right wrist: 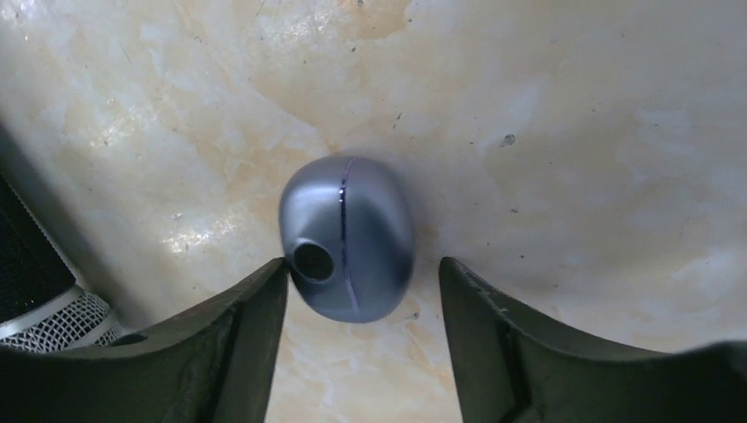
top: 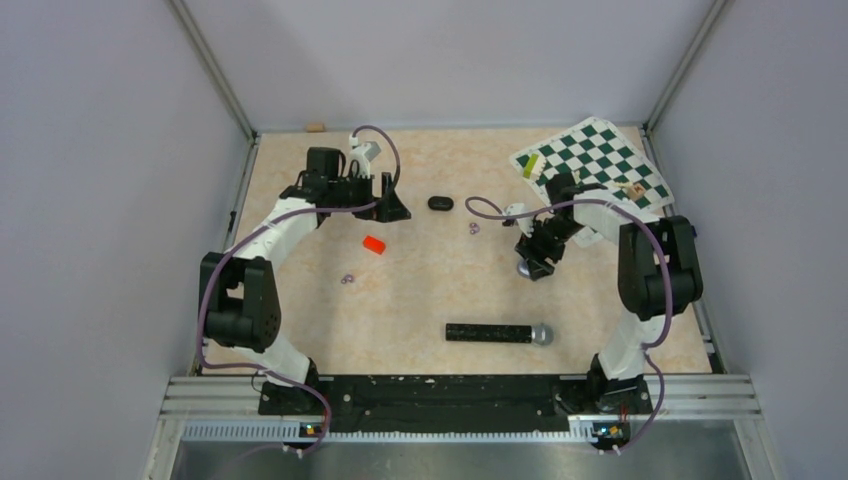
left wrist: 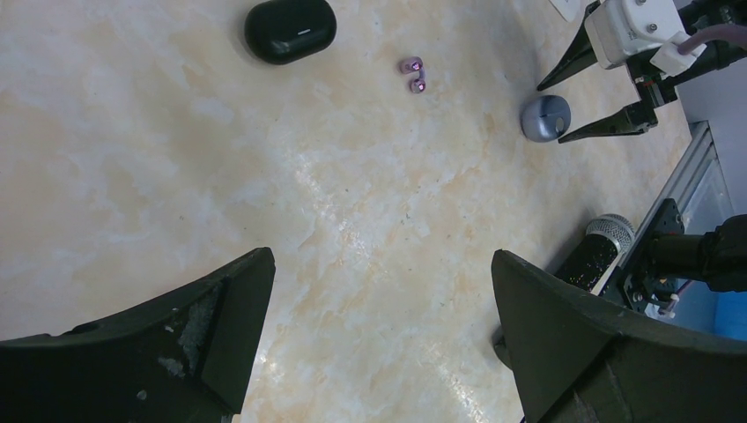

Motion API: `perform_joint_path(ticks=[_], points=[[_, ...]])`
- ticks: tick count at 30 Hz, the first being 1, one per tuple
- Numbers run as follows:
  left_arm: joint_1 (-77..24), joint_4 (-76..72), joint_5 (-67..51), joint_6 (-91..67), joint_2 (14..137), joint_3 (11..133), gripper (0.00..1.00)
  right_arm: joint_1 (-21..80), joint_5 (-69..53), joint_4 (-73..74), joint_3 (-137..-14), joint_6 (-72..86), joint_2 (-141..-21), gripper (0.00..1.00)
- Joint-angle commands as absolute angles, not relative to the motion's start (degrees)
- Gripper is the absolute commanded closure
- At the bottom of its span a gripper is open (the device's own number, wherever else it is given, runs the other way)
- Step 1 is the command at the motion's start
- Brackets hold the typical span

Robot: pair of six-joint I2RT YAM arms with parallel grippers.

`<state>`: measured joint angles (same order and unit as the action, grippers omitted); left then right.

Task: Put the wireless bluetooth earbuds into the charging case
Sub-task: Pick up the charging case at the center of the board.

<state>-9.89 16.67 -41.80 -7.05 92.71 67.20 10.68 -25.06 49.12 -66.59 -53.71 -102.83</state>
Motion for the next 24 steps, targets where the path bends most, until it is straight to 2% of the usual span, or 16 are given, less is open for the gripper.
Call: perform_joint_path(ticks=[1, 7, 11, 13, 16, 24], points=[[-9.67, 14.28, -43.33, -6.26, 89.70, 66.87, 0.01, 10.34, -24.84, 49.27, -67.29, -52.79, -104.88, 0.44], [-9.67, 14.09, -43.23, -6.83, 89.89, 66.84, 0.01, 10.43, -27.97, 47.95, -65.81, -52.77, -104.36, 0.76], [-9.67, 13.41, -42.81, -6.88, 89.77, 66.55, 0.01, 10.90, -30.70, 45.84, -64.36, -52.96, -100.45, 0.86], [-9.65, 12.84, -42.84, -6.69, 89.82, 66.54, 0.02, 11.65, -30.93, 43.57, -63.25, -52.42, -97.14, 0.87], [-9.67, 12.81, -43.69, -6.19, 90.28, 68.11, 0.11, 13.26, -30.35, 39.17, -61.82, -49.83, -92.13, 0.87], [-10.84, 17.86, -48.95, -7.85, 95.56, 83.19, 0.21, 20.81, -25.19, 20.24, -60.20, -39.41, -79.30, 0.87]])
